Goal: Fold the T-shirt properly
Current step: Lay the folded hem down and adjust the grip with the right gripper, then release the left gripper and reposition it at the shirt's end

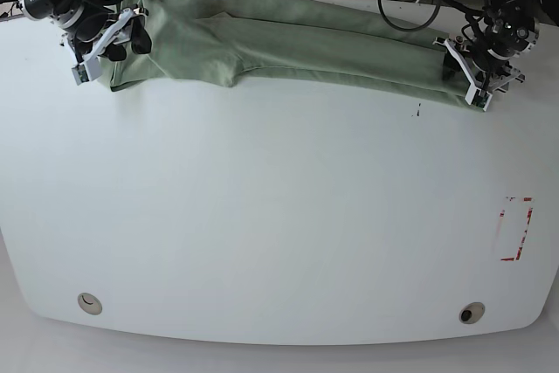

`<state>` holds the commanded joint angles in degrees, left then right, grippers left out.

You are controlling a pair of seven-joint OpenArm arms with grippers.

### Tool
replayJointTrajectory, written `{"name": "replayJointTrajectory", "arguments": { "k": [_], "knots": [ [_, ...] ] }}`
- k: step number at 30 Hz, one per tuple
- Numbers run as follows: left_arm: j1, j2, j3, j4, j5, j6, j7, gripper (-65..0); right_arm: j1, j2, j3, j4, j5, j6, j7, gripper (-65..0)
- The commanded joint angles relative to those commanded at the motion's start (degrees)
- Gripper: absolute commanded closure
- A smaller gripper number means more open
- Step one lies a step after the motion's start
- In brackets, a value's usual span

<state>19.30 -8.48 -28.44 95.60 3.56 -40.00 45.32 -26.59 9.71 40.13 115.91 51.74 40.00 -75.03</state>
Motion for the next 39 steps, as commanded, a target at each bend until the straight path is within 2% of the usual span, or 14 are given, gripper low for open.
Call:
{"name": "replayJointTrajectory", "arguments": {
  "k": [3,6,9,13,19,26,30,32,35,39],
  "knots": [
    [0.00,0.00,0.00,0.00,0.00,0.00,0.00,-33.8,-0.09,0.00,-2.46,-1.58,-0.09,0.00,0.18,-30.9],
    [0.00,0.00,-0.09,0.00,0.00,0.00,0.00,-33.8,-0.26,0.00,-3.60,-5.19,-1.41,0.00,1.67,-24.6],
    [0.00,0.00,-0.09,0.00,0.00,0.00,0.00,-33.8,0.62,0.44,-5.63,-10.11,-8.00,0.00,4.22,-18.4],
    [0.00,0.09,-0.44,0.00,0.00,0.00,0.00,-33.8,2.20,0.44,-7.56,-14.24,-16.70,0.00,5.63,-18.2],
    [0.00,0.35,-0.44,-0.09,-0.18,0.00,0.00,-33.8,7.91,0.44,-7.65,-20.04,-26.11,0.00,9.41,-18.2],
    [-2.81,1.23,-0.62,-1.49,-0.26,0.00,0.53,-33.8,14.77,0.44,-7.65,-23.21,-34.46,0.00,9.76,-18.1],
    [-3.96,1.58,-3.34,-1.85,-0.62,0.00,1.05,-34.2,15.56,0.44,-7.74,-22.77,-35.25,0.00,9.76,-18.1],
    [-4.75,1.58,-5.63,-0.70,-3.25,0.00,3.78,-34.4,15.56,0.44,-7.74,-22.77,-35.25,0.00,9.76,-18.1],
    [-5.10,0.62,-9.14,1.76,-10.99,0.00,10.02,-34.4,15.47,0.44,-7.74,-22.77,-35.25,0.00,9.76,-18.1],
    [-5.19,-1.49,-11.78,2.55,-17.76,0.00,13.54,-34.4,15.30,0.18,-7.74,-22.77,-35.25,0.00,9.76,-18.1]
  ]
}}
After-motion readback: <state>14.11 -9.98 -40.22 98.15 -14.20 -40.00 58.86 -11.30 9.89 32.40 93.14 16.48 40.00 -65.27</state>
